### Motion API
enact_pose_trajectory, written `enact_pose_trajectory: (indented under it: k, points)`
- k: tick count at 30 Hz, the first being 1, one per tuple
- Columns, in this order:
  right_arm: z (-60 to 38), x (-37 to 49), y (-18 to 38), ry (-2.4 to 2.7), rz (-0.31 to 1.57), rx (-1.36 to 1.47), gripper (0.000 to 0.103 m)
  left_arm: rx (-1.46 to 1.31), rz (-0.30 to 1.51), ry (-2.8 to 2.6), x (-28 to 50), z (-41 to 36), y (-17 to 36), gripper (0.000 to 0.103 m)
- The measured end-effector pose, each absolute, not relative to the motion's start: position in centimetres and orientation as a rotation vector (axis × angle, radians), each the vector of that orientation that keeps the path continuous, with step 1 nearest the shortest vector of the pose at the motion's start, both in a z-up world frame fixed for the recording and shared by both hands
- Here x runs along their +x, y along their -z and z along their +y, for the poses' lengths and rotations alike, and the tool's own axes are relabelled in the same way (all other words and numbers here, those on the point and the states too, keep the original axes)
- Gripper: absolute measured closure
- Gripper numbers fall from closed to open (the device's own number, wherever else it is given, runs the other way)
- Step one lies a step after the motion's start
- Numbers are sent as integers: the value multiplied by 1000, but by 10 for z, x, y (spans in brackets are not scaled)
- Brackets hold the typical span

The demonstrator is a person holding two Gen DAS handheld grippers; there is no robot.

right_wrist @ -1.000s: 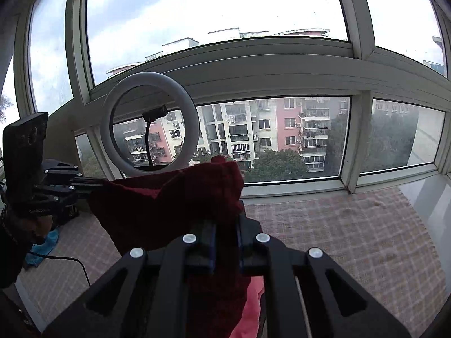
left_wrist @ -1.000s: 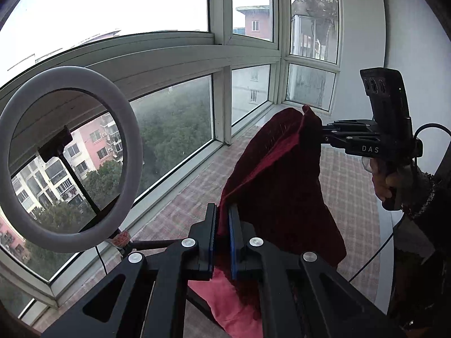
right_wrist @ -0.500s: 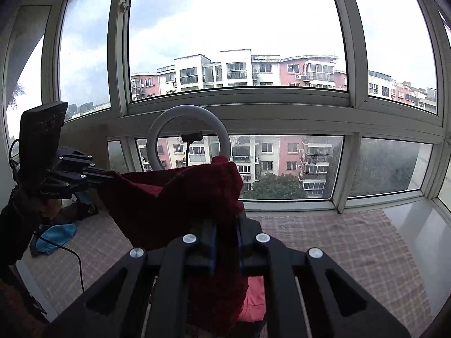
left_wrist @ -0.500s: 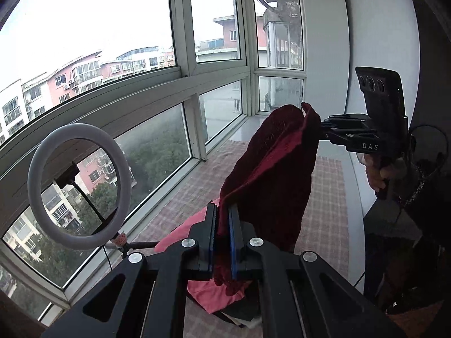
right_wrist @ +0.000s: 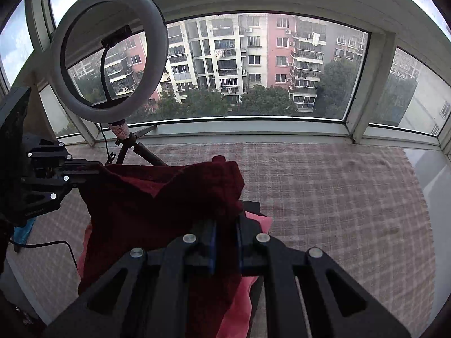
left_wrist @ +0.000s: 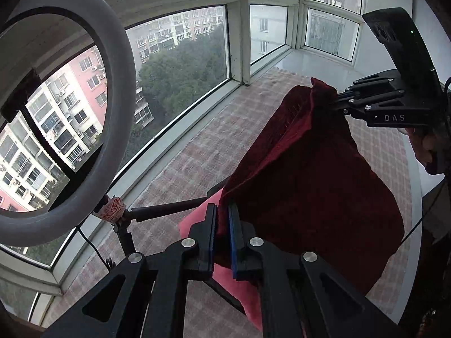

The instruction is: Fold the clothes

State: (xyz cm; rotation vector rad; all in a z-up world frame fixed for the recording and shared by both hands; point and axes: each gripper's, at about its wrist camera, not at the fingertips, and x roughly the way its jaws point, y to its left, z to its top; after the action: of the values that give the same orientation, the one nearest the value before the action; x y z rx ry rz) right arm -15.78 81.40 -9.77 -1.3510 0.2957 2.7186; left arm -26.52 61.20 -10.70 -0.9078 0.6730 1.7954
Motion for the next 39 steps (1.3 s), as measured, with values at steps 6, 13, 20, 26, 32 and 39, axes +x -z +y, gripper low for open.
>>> enact_pose_trajectory:
  k: [6, 13, 20, 26, 32, 39]
  points:
    - [846, -175, 129, -2678, 454, -1485, 74, -979, 715, -1779, -288, 626, 138, 85]
    - [860, -149, 100, -2711, 469, -1330, 73, -933, 662, -1843, -288, 607, 121, 80]
    - [789, -114, 98, -2810, 282, -1328, 73, -836, 570, -1804, -242, 577, 95, 81]
    - [762, -100, 127, -2732, 214, -1423, 73, -955, 641, -1740, -236, 586, 139, 79]
    - [764, -58, 94, -2642, 370, -1288, 47, -989, 566, -1913, -225, 541, 112, 48]
    - [712, 12, 76, -2542, 467, -1104, 27, -970, 489, -1994, -156, 470, 71, 25]
